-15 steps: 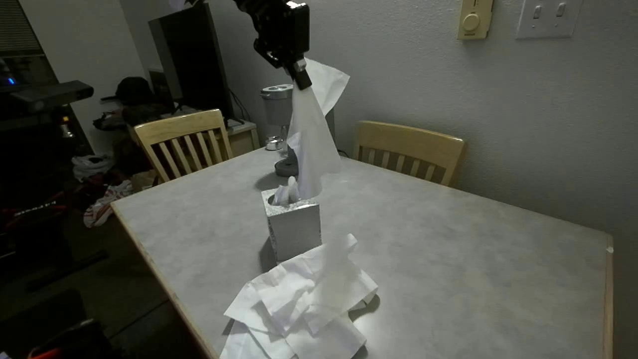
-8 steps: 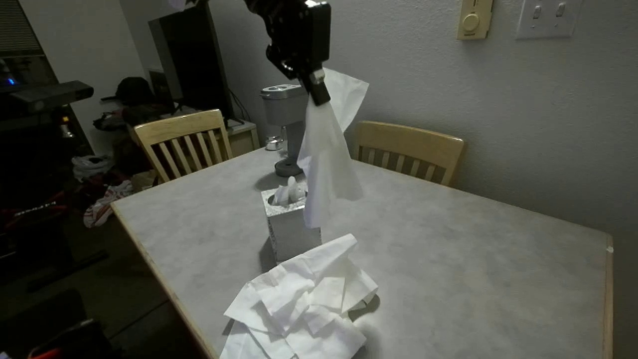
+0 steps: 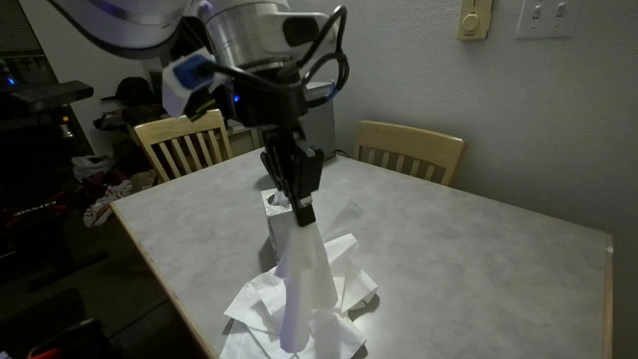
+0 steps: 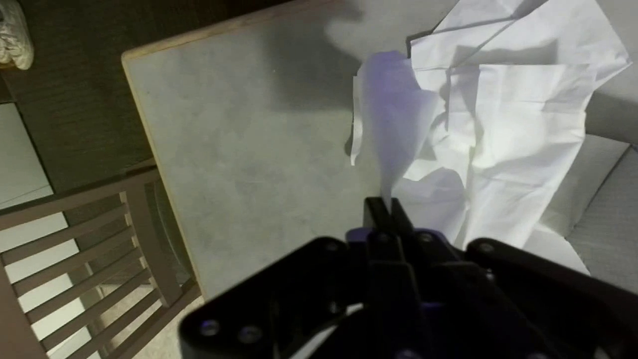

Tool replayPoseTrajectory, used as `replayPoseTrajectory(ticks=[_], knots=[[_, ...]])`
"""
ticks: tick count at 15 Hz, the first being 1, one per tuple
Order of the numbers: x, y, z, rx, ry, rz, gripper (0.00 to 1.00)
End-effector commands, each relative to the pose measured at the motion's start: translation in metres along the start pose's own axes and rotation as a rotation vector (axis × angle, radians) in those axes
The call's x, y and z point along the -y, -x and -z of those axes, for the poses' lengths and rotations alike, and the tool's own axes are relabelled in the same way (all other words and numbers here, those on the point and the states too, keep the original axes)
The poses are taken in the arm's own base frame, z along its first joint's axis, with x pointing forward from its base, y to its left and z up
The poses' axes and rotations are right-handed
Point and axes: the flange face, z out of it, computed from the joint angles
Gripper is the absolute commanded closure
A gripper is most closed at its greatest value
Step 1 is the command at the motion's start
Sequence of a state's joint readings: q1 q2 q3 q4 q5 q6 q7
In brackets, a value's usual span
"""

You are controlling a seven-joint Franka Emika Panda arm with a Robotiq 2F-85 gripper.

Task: Remove one of the tissues from the box and place it on the table

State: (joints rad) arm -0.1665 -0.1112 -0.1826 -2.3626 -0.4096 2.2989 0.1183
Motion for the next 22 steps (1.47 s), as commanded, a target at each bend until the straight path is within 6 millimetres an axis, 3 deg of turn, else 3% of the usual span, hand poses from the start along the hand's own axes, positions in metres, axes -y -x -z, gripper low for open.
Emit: replayPoseTrajectory(ticks=[1,8,9,14,20,22], knots=[[0.007,0.001,-0.039,-0.030,-0.043,0.022,1.00],[0.029,-0.017,-0.089,-0.066,-0.136,0.052,1.00],[0.031,-0.018,-0.094,-0.062,-0.146,0.053,0.82],[0.035,-0.021,-0.097,-0.055,-0.153,0.058,0.46],[0.031,-0.025,-0.057,-0.072,-0.126,0.076,0.05],[0.028,-0.026,-0.039,-0.082,-0.114,0.086,0.00]])
